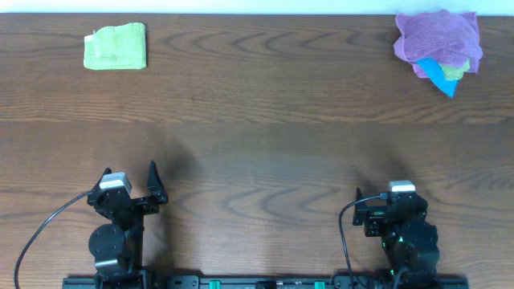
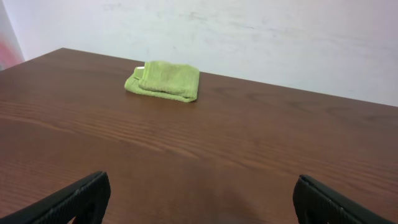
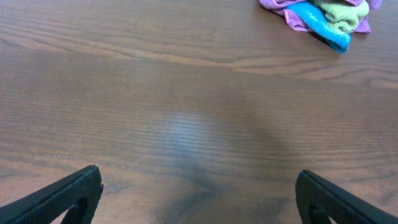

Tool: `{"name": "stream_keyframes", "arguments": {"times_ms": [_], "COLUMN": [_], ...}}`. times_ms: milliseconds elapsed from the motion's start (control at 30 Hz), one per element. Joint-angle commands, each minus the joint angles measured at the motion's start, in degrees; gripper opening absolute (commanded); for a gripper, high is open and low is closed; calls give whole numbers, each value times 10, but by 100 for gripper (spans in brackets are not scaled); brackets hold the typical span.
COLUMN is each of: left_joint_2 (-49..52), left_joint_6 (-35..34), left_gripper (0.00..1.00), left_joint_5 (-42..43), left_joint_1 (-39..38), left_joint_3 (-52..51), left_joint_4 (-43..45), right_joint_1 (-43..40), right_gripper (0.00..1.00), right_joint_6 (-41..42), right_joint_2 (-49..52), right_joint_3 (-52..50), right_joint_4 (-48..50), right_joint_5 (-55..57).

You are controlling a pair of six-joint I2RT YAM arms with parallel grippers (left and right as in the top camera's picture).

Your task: Fold the cloth

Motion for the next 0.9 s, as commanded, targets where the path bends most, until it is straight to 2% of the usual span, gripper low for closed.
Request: {"name": "stream_keyframes", "arguments": {"times_ms": [0,600,700,800,867], "left_joint_2": [-6,-6,-6,-6,-6], "left_joint_6": [-2,-2,-2,-2,-2], "left_gripper": [95,95,96,96,95], "left_joint_5": [-6,-6,-6,-6,-6], "left_joint_1": [-3,-3,-3,-3,-3], "left_joint_3": [-18,-18,-18,-18,-18], "left_joint_4": [-9,-9,-9,-9,-9], "right_joint_1": [-6,-6,-6,-6,-6], "right_gripper": [99,99,99,99,99], "right_joint_6": [-7,-7,-7,-11,-41], "right_joint_2": [-7,-7,-7,-7,-2], "right_joint_3": [-5,-5,-5,-6,-12], "right_joint_4": [1,14,79,217,304], "right_joint_5": [4,5,22,28,29]}}
